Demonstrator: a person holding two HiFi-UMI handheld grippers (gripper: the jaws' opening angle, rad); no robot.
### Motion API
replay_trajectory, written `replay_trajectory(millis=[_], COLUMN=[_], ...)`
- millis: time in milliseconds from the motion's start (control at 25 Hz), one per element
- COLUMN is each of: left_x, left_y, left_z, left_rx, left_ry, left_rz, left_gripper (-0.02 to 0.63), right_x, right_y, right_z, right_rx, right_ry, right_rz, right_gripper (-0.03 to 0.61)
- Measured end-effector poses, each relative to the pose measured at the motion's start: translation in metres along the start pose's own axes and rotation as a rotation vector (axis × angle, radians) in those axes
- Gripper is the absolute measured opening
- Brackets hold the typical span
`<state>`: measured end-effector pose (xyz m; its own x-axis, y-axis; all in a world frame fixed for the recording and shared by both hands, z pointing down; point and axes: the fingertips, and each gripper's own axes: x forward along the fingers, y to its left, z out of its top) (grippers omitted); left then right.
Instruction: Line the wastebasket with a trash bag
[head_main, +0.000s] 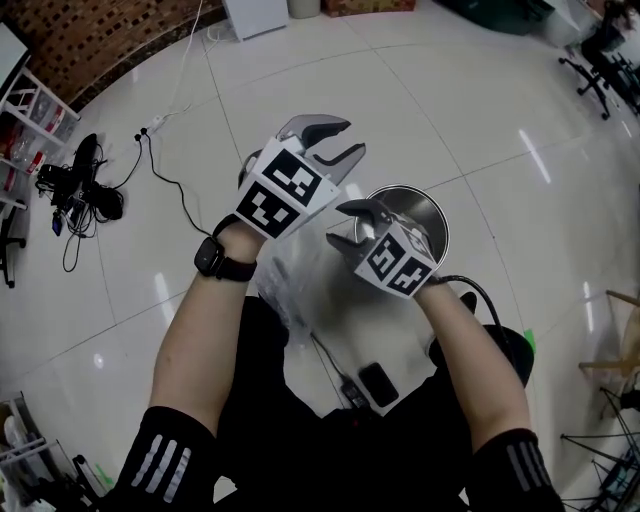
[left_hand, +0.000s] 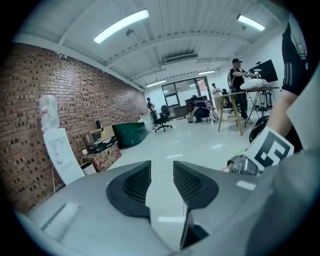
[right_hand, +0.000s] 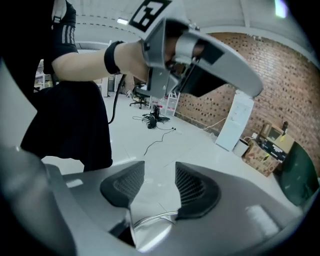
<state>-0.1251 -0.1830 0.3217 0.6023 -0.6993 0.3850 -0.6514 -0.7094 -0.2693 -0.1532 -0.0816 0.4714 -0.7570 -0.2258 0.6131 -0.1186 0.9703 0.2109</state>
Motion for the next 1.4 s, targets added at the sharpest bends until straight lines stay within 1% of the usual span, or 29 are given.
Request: replay_trajectory(millis=[120, 280, 440, 520, 680, 840, 920, 1040, 1080, 1120, 1200, 1240, 1280, 1400], left_x=[-0.008, -0.024, -0.036, -0.04, -0.042, -0.044, -0.044, -0.045, -0.045, -0.045, -0.045, -0.044, -0.044, -0.044], left_y=[0.004, 0.015, 0.023, 0.024, 0.02, 0.017, 0.018, 0.019, 0.019, 0.019, 0.017, 0.017, 0.017, 0.018], left_z=[-0.006, -0.014, -0.018, -0.017, -0.008, -0.005, -0.005, -0.005, -0.004, -0.004, -0.002, -0.002, -0.001, 0.0], left_rx=[0.0, -0.022, -0.041, -0.046, -0.05, -0.039, -0.042, -0.048, -0.048, -0.046, -0.043, -0.042, -0.042, -0.042], left_ry=[0.006, 0.003, -0.008, -0.015, -0.04, -0.051, -0.051, -0.053, -0.053, -0.055, -0.058, -0.059, -0.061, -0.065], left_rz=[0.009, 0.031, 0.042, 0.039, 0.03, 0.017, 0.018, 0.022, 0.021, 0.019, 0.016, 0.015, 0.015, 0.019], left_gripper=[0.132, 0.132, 0.132, 0.132, 0.132, 0.132, 0.132, 0.132, 0.132, 0.132, 0.132, 0.132, 0.132, 0.132], right_x=[0.028, 0.068, 0.108, 0.128, 0.16, 0.183, 0.189, 0.194, 0.194, 0.194, 0.193, 0.192, 0.191, 0.183], right_y=[0.017, 0.042, 0.076, 0.09, 0.112, 0.126, 0.133, 0.14, 0.142, 0.142, 0.14, 0.138, 0.135, 0.127], right_z=[-0.007, -0.016, -0.037, -0.049, -0.075, -0.101, -0.115, -0.127, -0.129, -0.13, -0.13, -0.128, -0.126, -0.115], right_rx=[-0.002, 0.0, -0.049, -0.077, -0.074, -0.119, -0.109, -0.085, -0.08, -0.077, -0.071, -0.064, -0.055, -0.034], right_ry=[0.038, 0.092, 0.172, 0.213, 0.292, 0.385, 0.424, 0.455, 0.46, 0.463, 0.461, 0.455, 0.446, 0.413], right_rz=[0.049, 0.107, 0.17, 0.178, 0.189, 0.193, 0.207, 0.225, 0.226, 0.223, 0.201, 0.189, 0.18, 0.167], right_gripper=[0.216, 0.237, 0.241, 0.244, 0.253, 0.255, 0.255, 0.251, 0.236, 0.2, 0.069, 0.038, 0.022, 0.017])
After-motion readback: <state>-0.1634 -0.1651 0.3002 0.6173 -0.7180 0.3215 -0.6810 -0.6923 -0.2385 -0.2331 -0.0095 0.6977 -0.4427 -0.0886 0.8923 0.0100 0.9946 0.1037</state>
